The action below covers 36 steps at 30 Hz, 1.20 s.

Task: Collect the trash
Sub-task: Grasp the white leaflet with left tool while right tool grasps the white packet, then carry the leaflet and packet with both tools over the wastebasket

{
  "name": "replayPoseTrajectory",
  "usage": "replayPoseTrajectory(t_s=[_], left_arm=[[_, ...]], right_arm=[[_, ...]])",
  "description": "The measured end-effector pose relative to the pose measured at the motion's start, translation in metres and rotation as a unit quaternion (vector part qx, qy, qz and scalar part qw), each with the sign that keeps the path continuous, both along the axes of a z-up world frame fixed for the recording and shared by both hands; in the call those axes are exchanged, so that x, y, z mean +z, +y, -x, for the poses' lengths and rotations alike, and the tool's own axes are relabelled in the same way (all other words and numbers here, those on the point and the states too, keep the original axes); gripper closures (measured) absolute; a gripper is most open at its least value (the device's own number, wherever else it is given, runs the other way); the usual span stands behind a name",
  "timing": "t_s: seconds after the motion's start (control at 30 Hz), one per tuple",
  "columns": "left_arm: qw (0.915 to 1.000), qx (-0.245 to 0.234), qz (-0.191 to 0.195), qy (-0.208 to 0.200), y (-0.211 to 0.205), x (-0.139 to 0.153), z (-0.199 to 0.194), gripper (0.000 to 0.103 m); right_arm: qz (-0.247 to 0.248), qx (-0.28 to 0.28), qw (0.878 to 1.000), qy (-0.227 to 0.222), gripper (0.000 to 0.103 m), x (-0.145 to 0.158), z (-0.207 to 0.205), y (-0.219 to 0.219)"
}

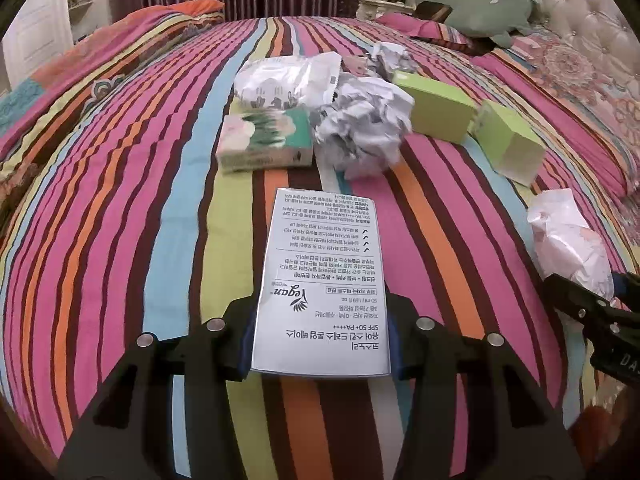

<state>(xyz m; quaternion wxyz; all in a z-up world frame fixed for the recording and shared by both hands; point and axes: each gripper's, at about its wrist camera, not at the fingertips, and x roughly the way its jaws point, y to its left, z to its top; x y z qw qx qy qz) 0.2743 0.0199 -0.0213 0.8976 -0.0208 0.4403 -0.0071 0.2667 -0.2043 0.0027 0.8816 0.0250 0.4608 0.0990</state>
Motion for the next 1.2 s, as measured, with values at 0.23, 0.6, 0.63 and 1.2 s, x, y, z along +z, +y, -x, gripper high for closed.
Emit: replayPoseTrajectory(t_s=[0.23, 0.6, 0.63, 1.2], left_arm=[[0.9999, -0.017, -0.001, 0.0, -0.003, 0.004, 0.053, 0.055], [0.9994, -0.033, 0.004, 0.005, -0.004, 0.004, 0.124, 0.055], [0.9993, -0.036, 0.005, 0.006, -0.005, 0.004, 0.131, 0.055], [0.9952, -0.081, -0.008, 0.054, -0.029, -0.02, 0.231, 0.055]], right_arm=[[-0.038, -0.004, 0.999, 0.0, 0.034, 0.008, 0.038, -0.004], [-0.057, 0.001, 0.998, 0.002, 0.034, 0.014, 0.098, -0.009], [-0.056, 0.003, 0.998, 0.003, 0.034, 0.014, 0.104, -0.008], [-0.066, 0.009, 0.995, 0.07, 0.034, -0.012, 0.185, 0.001]])
